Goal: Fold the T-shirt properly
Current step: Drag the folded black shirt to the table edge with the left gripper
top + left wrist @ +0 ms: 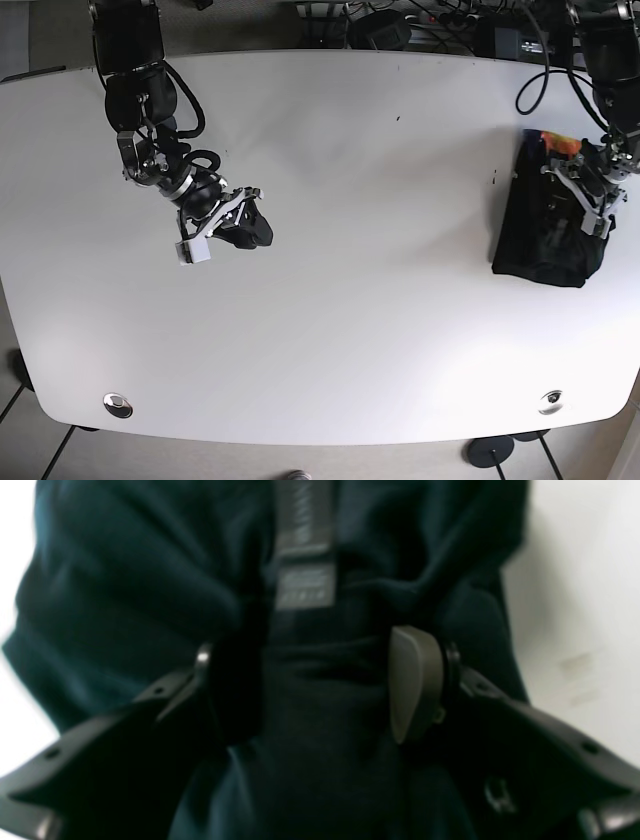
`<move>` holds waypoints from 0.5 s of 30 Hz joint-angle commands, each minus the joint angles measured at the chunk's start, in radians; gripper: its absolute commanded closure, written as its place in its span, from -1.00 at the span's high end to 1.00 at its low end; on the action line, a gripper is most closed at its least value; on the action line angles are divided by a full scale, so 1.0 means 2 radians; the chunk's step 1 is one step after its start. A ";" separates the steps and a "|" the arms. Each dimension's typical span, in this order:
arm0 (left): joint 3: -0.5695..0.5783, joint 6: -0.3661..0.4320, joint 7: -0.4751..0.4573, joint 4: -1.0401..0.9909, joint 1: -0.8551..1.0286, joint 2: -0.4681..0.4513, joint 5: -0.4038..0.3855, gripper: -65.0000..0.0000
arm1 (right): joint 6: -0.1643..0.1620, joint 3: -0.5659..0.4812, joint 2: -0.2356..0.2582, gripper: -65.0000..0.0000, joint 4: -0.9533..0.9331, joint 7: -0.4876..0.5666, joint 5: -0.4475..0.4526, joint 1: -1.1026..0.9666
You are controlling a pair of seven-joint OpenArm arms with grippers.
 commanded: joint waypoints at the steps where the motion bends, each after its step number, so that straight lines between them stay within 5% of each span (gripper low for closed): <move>1: -0.011 -0.007 0.001 -0.045 0.004 -0.038 0.031 0.20 | 0.007 0.003 0.003 -0.44 0.013 0.012 0.006 0.006; 8: -0.012 -0.023 -0.107 -0.167 0.005 -0.121 0.029 0.20 | 0.007 0.003 0.014 -0.44 0.019 0.012 0.006 -0.014; 12: -0.017 -0.034 -0.110 -0.155 0.004 -0.138 0.026 0.20 | 0.007 0.003 0.015 -0.44 0.019 0.012 0.006 -0.017; 15: -0.070 -0.034 -0.095 -0.070 0.014 -0.134 0.017 0.20 | 0.006 0.003 0.016 -0.44 0.019 0.012 0.006 -0.018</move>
